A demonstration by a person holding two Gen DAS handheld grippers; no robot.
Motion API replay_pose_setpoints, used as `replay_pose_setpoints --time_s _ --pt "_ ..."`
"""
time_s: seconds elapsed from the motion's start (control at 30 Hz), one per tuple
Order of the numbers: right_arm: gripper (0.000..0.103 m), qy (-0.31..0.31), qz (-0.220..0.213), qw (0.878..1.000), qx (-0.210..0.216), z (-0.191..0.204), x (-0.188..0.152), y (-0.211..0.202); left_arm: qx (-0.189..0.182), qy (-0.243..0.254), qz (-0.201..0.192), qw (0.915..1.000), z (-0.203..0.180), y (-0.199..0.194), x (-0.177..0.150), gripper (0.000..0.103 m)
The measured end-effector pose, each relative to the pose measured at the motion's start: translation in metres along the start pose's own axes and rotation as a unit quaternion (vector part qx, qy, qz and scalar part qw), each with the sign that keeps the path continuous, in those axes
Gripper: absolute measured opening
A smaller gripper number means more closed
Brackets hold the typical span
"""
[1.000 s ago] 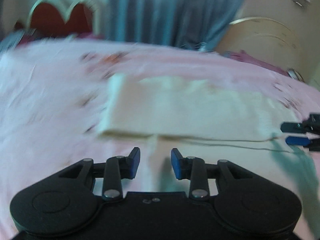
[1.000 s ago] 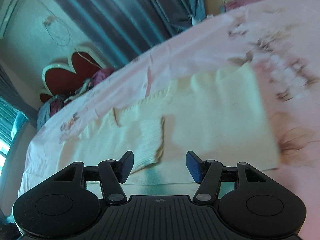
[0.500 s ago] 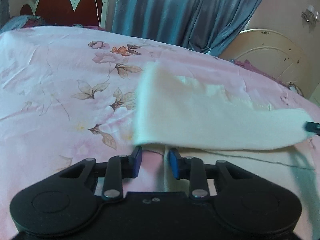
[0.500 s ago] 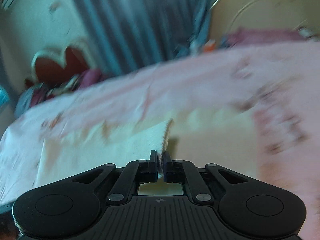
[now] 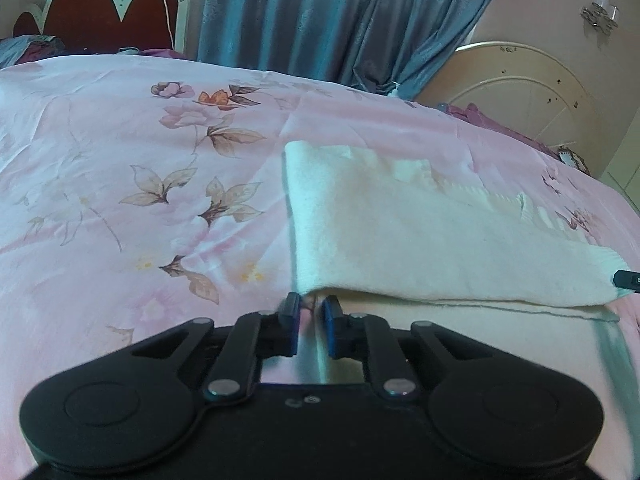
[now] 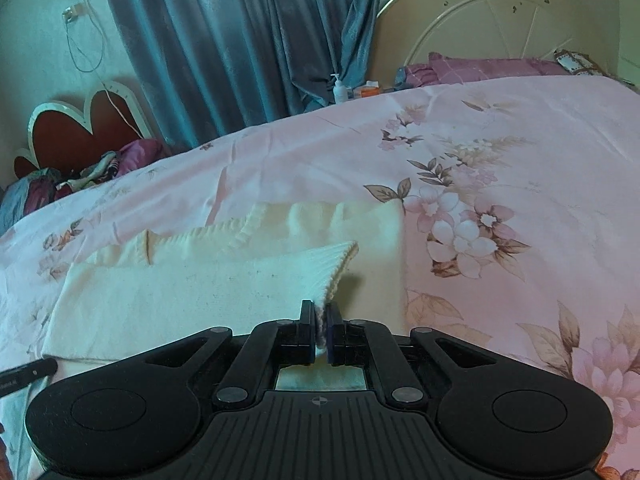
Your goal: Fold small clothes
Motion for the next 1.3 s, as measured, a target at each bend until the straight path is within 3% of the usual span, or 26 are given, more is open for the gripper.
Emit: replay_pose_setpoints --time_s 0.3,0.37,0.43,0.5,0.6,0.7,0.77,0.83,0.93,1.07,1.13,1.2,1.27,1.3 --pt "0.004 0.017 0.016 1.000 -0.010 -0.010 -0.011 0.009 -0.002 0.017 0.006 0.9998 -0.002 0.001 0.000 0.012" --pt "0.004 0.015 0.016 0.999 -0.025 -0.012 -0.012 0.013 -0.003 0.019 0.008 0.9998 -0.001 0.001 0.000 0.012" --pt "0.005 0.013 -0.013 0.998 -0.055 -0.016 -0.009 0.004 0.001 0.017 0.005 0.9998 0.001 -0.005 0.001 0.018" --pt "0.013 0.012 -0.053 0.997 -0.057 -0.017 -0.004 -0.016 0.009 0.014 -0.038 0.9991 0.004 -0.029 0.007 0.019" --pt "0.015 -0.016 -0.049 0.999 -0.016 0.000 -0.003 -0.019 0.005 0.034 -0.073 0.9968 -0.010 -0.044 0.018 0.027" --pt "0.015 -0.039 -0.009 0.999 -0.005 0.019 -0.013 0.005 -0.018 0.067 -0.051 0.9963 -0.039 -0.019 0.022 0.033" --pt "0.014 -0.062 0.051 0.996 -0.040 0.019 -0.030 0.027 -0.025 0.074 0.007 0.9969 -0.045 0.010 0.009 0.035" --pt "0.015 -0.088 0.049 0.994 -0.043 0.021 -0.032 0.022 -0.033 0.078 0.004 0.9964 -0.043 0.010 0.003 0.032" --pt "0.015 -0.069 -0.006 0.998 -0.010 0.022 -0.012 0.010 -0.036 0.071 -0.015 0.9967 -0.043 0.006 0.017 0.031" --pt "0.015 -0.077 -0.006 0.997 -0.015 0.025 0.013 0.042 -0.033 0.081 -0.023 0.9960 -0.046 0.038 0.054 0.034" --pt "0.015 -0.090 0.011 0.995 -0.035 0.020 0.019 0.063 -0.025 0.072 -0.021 0.9968 -0.035 0.064 0.070 0.035" --pt "0.015 -0.080 0.022 0.993 -0.089 -0.004 0.023 0.081 -0.023 0.058 -0.018 0.9979 -0.016 0.087 0.082 0.032" --pt "0.015 -0.046 0.022 0.995 -0.085 -0.018 0.029 0.077 -0.023 0.035 -0.018 0.9989 -0.001 0.084 0.093 0.024" --pt "0.015 -0.046 0.015 0.995 -0.090 -0.018 0.032 0.073 -0.010 0.035 -0.030 0.9989 0.004 0.077 0.097 0.032"
Point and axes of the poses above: each gripper's, at about its wrist camera, not at the fingertips, and y roughly the way its jaws point, z to its left, x to its top, the point moved 5 cm from there along y, roughly the way its jaws point, and after that the axes turned 4 degrees about y, right-handed, at the moved point
